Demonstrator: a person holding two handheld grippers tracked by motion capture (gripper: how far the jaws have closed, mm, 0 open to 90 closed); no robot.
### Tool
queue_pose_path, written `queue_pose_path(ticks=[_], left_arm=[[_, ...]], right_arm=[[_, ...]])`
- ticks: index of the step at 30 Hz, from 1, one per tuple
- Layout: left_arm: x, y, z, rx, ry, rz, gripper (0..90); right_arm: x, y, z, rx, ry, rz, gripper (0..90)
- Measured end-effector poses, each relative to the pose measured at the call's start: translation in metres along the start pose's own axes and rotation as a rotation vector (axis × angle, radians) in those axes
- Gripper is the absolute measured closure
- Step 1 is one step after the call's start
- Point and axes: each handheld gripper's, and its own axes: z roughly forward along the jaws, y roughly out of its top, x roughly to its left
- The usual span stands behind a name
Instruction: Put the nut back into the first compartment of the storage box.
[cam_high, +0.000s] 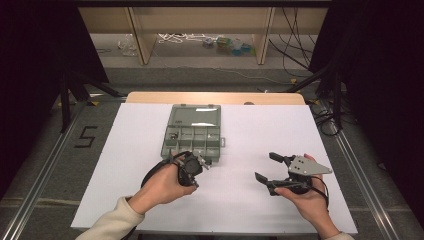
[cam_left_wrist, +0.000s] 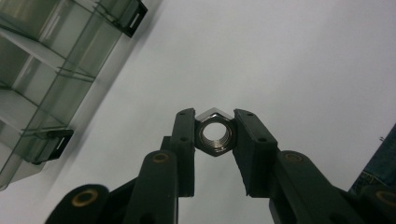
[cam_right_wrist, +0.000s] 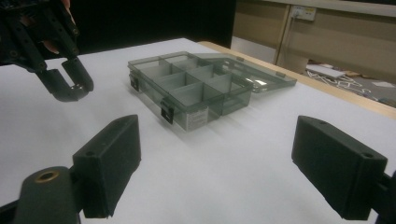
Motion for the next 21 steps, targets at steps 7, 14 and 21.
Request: queue_pose_path(ticks=[7,14,21], left_arm=[[0.007,0.0,-0.003,-0.018,0.011,-0.025,70.2],[0.014,0.001,-0.007,-0.034,0.026,-0.041,70.2],[0.02,0.0,-0.01,-0.042,0.033,-0.061,70.2]], right_arm=[[0.0,0.0,0.0,0.001,0.002,0.005,16.5],[0.0,0.0,0.0,-0.002,0.005,0.005,16.5],[0.0,0.0,0.0,0.0,0.001,0.005,16.5]])
